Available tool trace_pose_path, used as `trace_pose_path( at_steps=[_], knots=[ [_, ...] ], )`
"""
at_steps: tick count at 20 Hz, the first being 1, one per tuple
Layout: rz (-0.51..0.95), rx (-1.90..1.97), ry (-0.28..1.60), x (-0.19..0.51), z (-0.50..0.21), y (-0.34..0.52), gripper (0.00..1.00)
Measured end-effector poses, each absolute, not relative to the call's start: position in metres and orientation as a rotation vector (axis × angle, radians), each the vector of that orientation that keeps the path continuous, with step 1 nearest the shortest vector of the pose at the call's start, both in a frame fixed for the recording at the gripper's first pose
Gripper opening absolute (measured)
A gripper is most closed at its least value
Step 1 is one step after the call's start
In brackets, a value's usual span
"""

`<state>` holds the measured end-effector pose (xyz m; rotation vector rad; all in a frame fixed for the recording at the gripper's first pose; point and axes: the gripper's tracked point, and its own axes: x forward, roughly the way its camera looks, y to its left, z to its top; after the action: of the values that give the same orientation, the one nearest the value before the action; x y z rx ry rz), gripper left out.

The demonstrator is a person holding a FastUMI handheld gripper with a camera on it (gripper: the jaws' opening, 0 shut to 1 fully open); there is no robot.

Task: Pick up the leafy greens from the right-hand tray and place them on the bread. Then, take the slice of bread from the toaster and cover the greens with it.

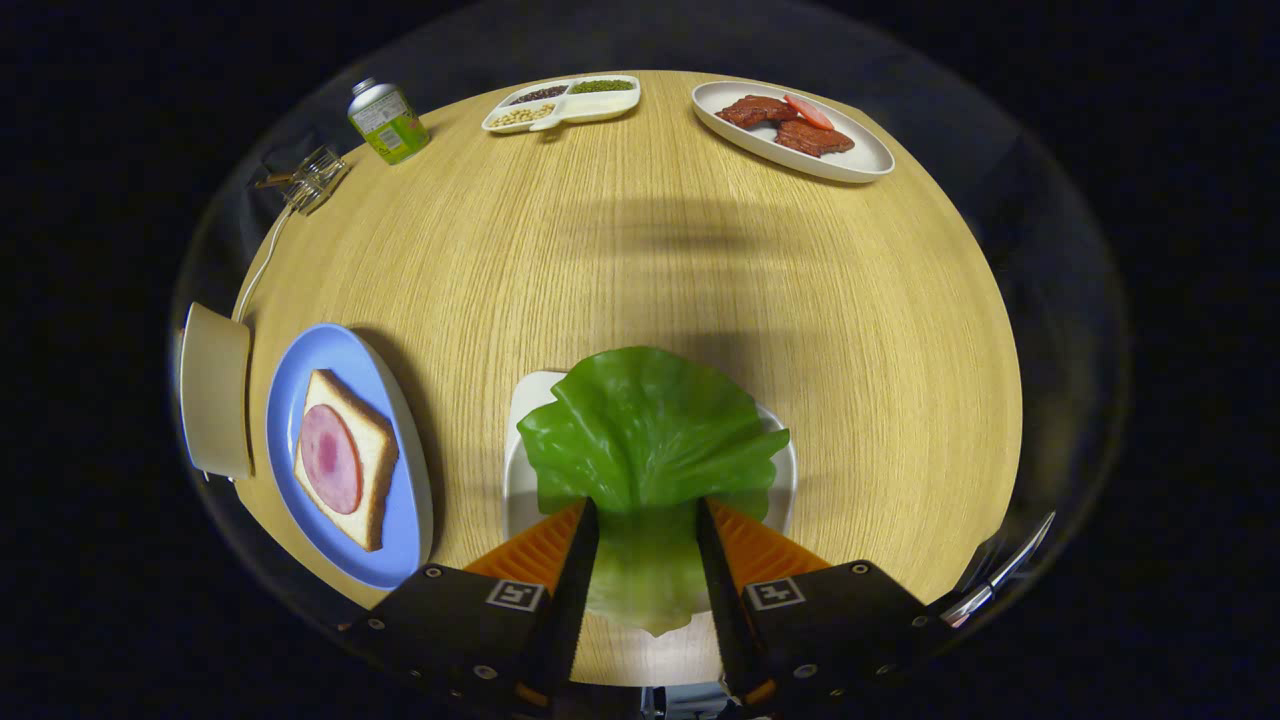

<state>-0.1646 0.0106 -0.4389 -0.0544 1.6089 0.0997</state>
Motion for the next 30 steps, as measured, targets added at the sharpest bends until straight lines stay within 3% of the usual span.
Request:
trace_pose_path(
  at_steps=[3, 4, 8, 20, 30],
  knots=[
    [0.077, -0.046, 1.611, -0.165, -0.439, 0.009, 0.33],
    [0.074, -0.045, 1.611, -0.164, -0.439, 0.008, 0.18],
    [0.065, -0.013, 1.628, -0.167, -0.431, 0.010, 0.04],
    [0.179, 0.089, 1.504, -0.144, -0.354, 0.063, 0.04],
    [0.356, 0.086, 1.510, -0.150, -0.346, 0.131, 0.04]
  ],
)
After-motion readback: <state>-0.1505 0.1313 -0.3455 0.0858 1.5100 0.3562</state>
